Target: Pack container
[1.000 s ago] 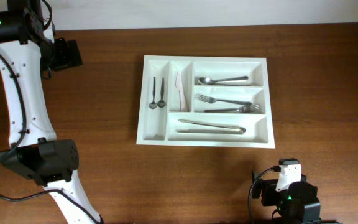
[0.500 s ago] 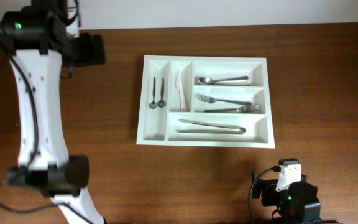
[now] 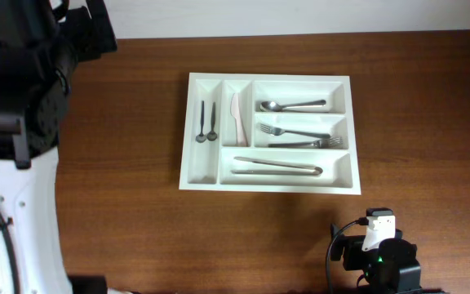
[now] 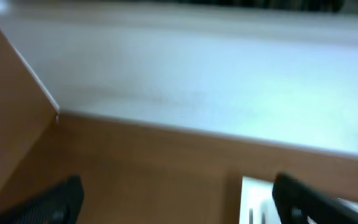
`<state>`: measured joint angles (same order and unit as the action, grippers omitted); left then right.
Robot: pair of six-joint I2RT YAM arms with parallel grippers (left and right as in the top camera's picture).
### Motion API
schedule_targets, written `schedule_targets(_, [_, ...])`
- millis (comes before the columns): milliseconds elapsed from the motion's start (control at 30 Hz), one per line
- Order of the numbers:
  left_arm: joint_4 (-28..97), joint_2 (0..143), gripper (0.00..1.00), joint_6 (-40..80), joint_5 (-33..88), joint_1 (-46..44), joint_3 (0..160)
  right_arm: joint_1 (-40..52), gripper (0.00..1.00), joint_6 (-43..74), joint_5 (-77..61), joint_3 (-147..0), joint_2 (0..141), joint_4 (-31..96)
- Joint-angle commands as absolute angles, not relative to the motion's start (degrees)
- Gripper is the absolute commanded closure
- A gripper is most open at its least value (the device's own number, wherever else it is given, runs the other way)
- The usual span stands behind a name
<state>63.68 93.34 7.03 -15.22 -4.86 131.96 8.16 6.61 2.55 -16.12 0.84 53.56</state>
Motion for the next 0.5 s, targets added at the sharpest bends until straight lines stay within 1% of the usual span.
schedule_targets(0, [56.45, 87.46, 0.01, 6.31, -16.95, -4.14, 119.13, 7.75, 0.01, 6.48, 2.63, -15.90, 0.21, 53.39])
schedule_targets(100, [51.88, 82.87, 0.01, 6.33, -16.95, -3.57, 109.10, 7.75, 0.01, 6.48, 2.63, -15.90, 0.21, 53.39])
schedule_targets(300, [47.35, 73.41, 0.01, 6.33, -17.17, -3.60, 91.24, 7.75, 0.01, 6.48, 2.63, -15.90, 0.21, 53.39])
schedule_targets(467, [40.60, 61.69, 0.01, 6.35, -16.73, -3.60, 73.03, 7.75, 0.01, 6.48, 2.63, -15.90, 0.21, 53.39])
